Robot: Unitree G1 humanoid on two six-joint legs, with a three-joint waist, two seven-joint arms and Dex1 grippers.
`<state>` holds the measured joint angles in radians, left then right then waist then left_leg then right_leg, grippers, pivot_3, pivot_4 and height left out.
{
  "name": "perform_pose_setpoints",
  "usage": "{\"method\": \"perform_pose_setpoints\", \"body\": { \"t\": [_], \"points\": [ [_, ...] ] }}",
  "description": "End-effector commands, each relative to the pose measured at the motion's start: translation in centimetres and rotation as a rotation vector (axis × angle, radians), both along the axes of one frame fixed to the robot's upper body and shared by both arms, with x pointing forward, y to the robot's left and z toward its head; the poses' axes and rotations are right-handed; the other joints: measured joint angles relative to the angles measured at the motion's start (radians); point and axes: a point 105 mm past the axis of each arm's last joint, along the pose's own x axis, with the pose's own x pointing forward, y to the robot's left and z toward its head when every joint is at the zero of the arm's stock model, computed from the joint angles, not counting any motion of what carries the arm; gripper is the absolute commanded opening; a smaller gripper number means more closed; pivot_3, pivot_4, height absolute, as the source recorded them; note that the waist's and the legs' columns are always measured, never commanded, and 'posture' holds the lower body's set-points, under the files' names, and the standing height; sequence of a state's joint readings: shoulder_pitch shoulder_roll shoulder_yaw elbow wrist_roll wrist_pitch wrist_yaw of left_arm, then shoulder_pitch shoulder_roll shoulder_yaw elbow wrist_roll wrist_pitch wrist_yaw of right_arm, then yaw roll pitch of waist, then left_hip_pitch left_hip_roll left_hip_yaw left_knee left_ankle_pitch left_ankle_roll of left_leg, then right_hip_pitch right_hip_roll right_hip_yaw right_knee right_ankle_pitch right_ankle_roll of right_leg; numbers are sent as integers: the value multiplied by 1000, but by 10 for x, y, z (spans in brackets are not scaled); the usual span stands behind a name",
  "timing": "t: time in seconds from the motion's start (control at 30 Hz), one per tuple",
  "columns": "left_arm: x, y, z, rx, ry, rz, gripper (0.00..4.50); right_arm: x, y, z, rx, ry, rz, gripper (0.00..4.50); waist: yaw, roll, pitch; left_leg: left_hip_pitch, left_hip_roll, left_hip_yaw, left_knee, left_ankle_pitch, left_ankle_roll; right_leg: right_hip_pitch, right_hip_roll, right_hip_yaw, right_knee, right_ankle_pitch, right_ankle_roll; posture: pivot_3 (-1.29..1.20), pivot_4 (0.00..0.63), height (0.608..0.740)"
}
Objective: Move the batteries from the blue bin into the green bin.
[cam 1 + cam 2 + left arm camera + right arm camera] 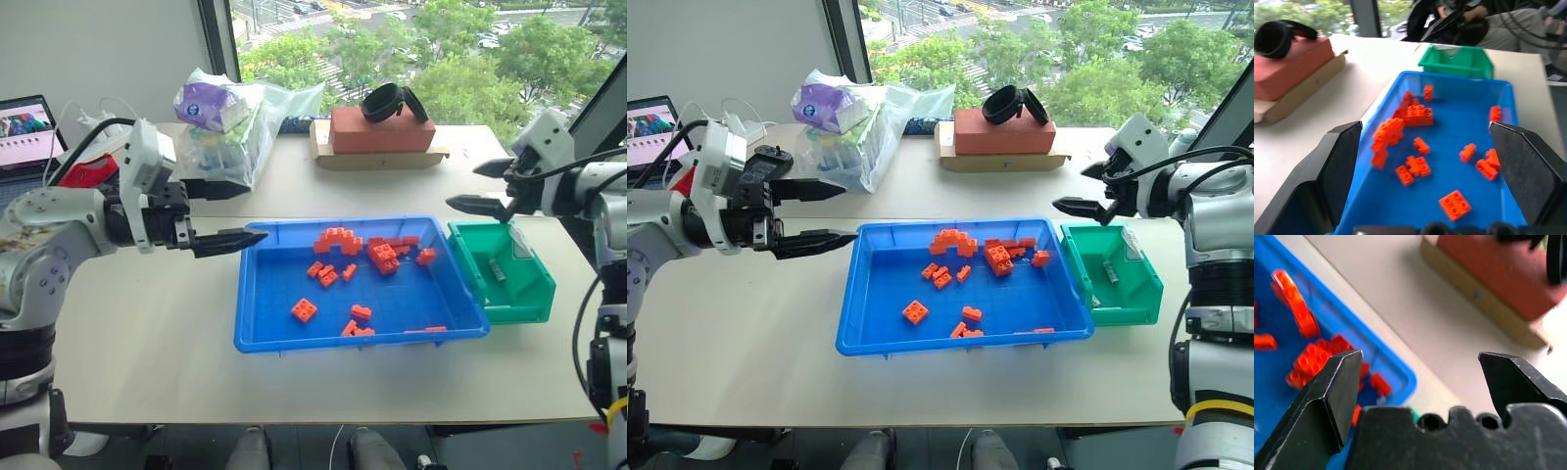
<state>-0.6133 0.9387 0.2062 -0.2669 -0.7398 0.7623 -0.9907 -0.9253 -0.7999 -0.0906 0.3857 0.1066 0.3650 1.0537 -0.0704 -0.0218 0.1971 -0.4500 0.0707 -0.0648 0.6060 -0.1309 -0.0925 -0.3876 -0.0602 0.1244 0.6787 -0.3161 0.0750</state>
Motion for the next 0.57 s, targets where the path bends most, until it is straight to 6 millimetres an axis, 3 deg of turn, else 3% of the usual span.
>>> {"method": "perform_pose_setpoints", "body": {
  "t": [0.03,0.17,0.3,0.57],
  "points": [
    [3,17,8,8,-122,160,4500,2,-4,9,79,-65,-35,4429,1,0,0,0,0,0,0,0,0,0,0,0,0,0,0,0,150,740],
    [14,40,7,-33,-198,374,4500,10,-16,2,242,121,-77,4429,3,1,1,-1,0,0,0,0,0,-1,0,0,0,0,0,0,150,740],
    [14,53,-7,-97,-174,461,4500,18,-39,-18,210,170,-182,4429,3,0,0,0,0,0,0,0,0,-1,0,0,0,0,0,0,150,740],
    [8,55,-35,-172,-20,442,4500,15,-33,-45,129,245,-131,4429,0,0,0,0,0,0,0,0,0,-1,0,0,0,0,0,0,150,740]
  ]
}}
